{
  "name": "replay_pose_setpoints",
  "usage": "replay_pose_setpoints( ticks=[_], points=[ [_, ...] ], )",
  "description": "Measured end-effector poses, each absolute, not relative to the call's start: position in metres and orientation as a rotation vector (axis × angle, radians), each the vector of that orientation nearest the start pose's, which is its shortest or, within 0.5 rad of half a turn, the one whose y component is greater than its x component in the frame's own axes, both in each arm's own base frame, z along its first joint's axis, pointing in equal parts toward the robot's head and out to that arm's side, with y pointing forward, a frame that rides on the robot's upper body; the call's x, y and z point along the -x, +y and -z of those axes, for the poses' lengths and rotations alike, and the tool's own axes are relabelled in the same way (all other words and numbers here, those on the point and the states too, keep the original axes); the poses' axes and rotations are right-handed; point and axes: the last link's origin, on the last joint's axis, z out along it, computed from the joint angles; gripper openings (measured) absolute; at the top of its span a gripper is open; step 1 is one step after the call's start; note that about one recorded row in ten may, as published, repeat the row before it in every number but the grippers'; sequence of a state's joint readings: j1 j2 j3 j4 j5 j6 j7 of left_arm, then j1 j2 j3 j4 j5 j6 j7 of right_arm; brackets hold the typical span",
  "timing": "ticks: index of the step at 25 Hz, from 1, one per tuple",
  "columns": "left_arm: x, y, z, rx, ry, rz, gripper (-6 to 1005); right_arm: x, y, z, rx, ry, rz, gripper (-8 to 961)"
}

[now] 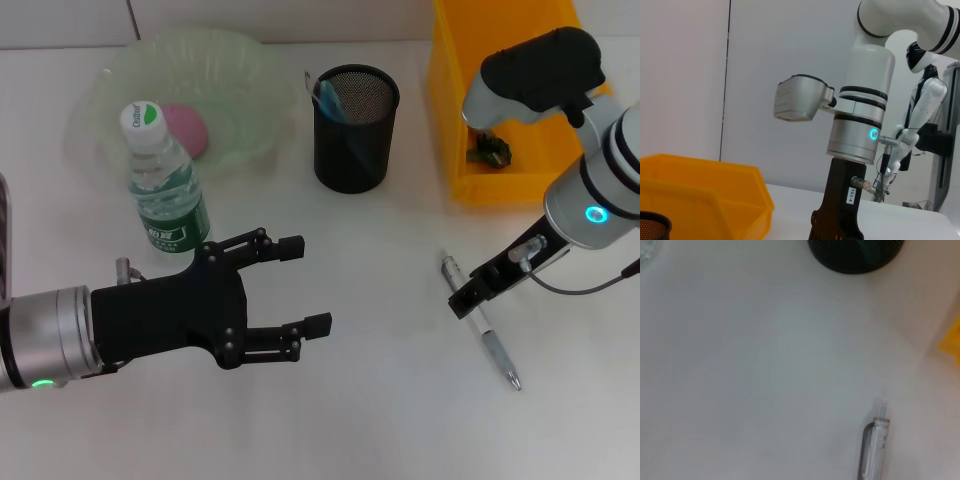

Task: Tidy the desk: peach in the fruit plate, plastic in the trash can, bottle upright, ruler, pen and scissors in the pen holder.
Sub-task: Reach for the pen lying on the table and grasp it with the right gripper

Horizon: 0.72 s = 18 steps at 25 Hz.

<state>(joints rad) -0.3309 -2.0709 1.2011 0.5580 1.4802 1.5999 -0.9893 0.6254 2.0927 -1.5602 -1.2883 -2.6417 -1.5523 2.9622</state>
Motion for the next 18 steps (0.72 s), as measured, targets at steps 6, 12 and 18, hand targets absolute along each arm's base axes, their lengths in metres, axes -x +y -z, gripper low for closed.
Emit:
replay_pose_setpoints(
  ticks=[6, 12, 18],
  points=[
    [0.259, 0.2601, 0.042, 2.772, -0.283, 0.991, 866, -0.1786, 0.3411, 0.0407, 2.409, 1.249, 0.603, 720],
    [0.2605, 0.2581, 0.0419, 2.77, -0.29, 0.992, 866, -0.1812, 0.3429, 0.044, 2.406, 1.261, 0.606, 642],
    [0.2599, 0.2575, 0.0417, 2.773, -0.288, 0.999, 866, -0.1814, 0.3428, 0.0441, 2.407, 1.26, 0.606, 461]
  ],
)
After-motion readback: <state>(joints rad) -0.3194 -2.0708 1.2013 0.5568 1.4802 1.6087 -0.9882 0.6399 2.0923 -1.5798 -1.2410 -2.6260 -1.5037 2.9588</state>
